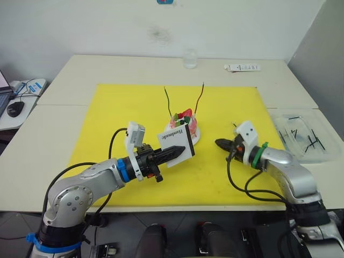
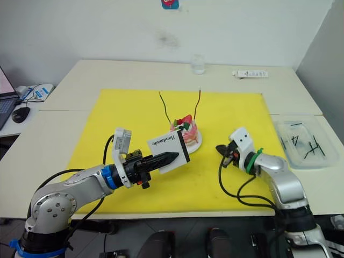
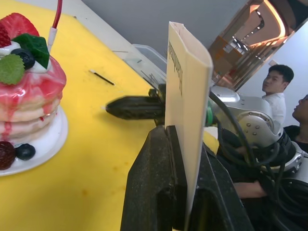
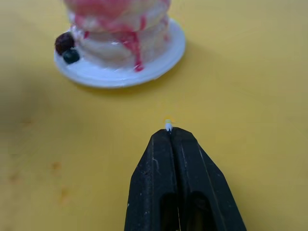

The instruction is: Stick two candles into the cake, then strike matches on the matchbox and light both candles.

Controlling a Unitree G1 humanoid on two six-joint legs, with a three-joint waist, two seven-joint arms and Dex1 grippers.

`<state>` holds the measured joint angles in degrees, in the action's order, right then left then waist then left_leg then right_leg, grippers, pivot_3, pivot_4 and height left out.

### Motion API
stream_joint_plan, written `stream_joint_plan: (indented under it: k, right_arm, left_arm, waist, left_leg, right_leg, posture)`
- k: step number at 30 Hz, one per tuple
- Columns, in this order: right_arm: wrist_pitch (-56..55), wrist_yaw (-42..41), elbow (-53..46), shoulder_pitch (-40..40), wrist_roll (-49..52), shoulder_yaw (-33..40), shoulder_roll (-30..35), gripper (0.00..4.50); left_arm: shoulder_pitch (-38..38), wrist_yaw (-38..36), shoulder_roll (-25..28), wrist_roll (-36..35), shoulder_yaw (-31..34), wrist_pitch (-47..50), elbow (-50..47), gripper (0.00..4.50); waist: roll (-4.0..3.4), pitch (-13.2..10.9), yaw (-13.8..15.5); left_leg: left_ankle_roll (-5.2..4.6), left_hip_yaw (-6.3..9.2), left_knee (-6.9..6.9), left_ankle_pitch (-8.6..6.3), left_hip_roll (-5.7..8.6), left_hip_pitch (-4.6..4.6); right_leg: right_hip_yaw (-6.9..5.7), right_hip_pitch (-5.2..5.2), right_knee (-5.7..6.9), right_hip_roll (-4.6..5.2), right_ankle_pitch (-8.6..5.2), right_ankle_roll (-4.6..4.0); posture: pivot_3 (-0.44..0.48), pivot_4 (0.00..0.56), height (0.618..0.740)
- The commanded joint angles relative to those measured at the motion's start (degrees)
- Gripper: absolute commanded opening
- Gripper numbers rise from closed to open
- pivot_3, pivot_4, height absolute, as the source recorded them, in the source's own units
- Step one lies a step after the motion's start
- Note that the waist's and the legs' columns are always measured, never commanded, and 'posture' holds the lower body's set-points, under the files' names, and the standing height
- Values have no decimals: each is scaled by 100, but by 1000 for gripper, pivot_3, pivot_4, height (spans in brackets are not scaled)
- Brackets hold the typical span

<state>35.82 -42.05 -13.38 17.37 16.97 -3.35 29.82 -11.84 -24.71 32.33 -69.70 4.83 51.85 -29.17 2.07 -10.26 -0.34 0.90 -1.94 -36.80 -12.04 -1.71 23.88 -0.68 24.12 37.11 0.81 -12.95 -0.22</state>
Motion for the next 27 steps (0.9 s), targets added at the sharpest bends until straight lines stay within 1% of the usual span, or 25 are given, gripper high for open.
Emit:
stream_joint_plan:
  k: [1, 5, 8, 11, 15, 18, 21, 27]
  right_arm:
    - [26, -336, -674, 14, 390, 285, 287, 57]
    - [344, -593, -1180, 170, 894, 581, 680, 57]
    - [565, -781, -1550, 405, 1222, 675, 1016, 57]
    - [698, -843, -1736, 770, 1364, 584, 1236, 57]
    - [810, -611, -1831, 1250, 1281, 292, 1186, 57]
    - [853, -458, -1860, 1354, 1249, 182, 1122, 57]
    - [628, -371, -1784, 1376, 1015, 22, 1088, 57]
    - [287, -468, -1668, 1485, 786, -188, 1072, 57]
  left_arm:
    - [52, -193, 124, -4, 84, -21, -165, 0]
    - [-47, -314, 213, -2, 84, 40, 22, 0]
    - [-286, -450, 245, 327, -39, -51, 233, 0]
    - [-646, -537, 139, 544, -118, -71, 552, 0]
    - [-1049, -641, -98, 762, -268, -67, 815, 0]
    - [-1168, -709, -218, 844, -311, -27, 878, 0]
    - [-1225, -726, -326, 923, -360, -17, 890, 0]
    - [-1270, -753, -421, 954, -313, 65, 899, 0]
  waist:
    - [-1, -1, -3]
    - [-1, -1, 19]
    - [0, -1, 23]
    - [1, -1, 25]
    - [1, -1, 22]
    - [2, -1, 23]
    - [2, -1, 25]
    - [1, -1, 21]
  left_leg:
    - [0, 0, 0, 0, 0, -1]
    - [0, 3, -2, 0, 3, 1]
    - [0, -1, -3, 0, 5, 3]
    - [0, 3, -5, 0, 6, 3]
    - [0, 1, -4, 0, 6, 6]
    - [0, 2, -3, 0, 6, 9]
    - [-1, 4, 0, -1, 5, 16]
    - [-1, 6, -2, -1, 4, 12]
  right_leg:
    - [0, -1, 0, 0, -1, -1]
    - [-4, -2, -3, 1, -3, -5]
    - [-2, -2, -8, 2, -3, -6]
    - [-5, -3, -8, 2, -5, -8]
    - [-5, -1, -9, 2, -3, -5]
    - [-5, -2, -12, 1, 4, 9]
    - [-6, 3, -11, 2, -1, 13]
    - [-7, 3, -6, 0, -1, 13]
  posture:
    - [0, 150, 740]
    - [0, 150, 740]
    - [0, 150, 740]
    - [0, 150, 740]
    - [0, 150, 740]
    - [0, 150, 740]
    - [0, 150, 740]
    - [0, 150, 740]
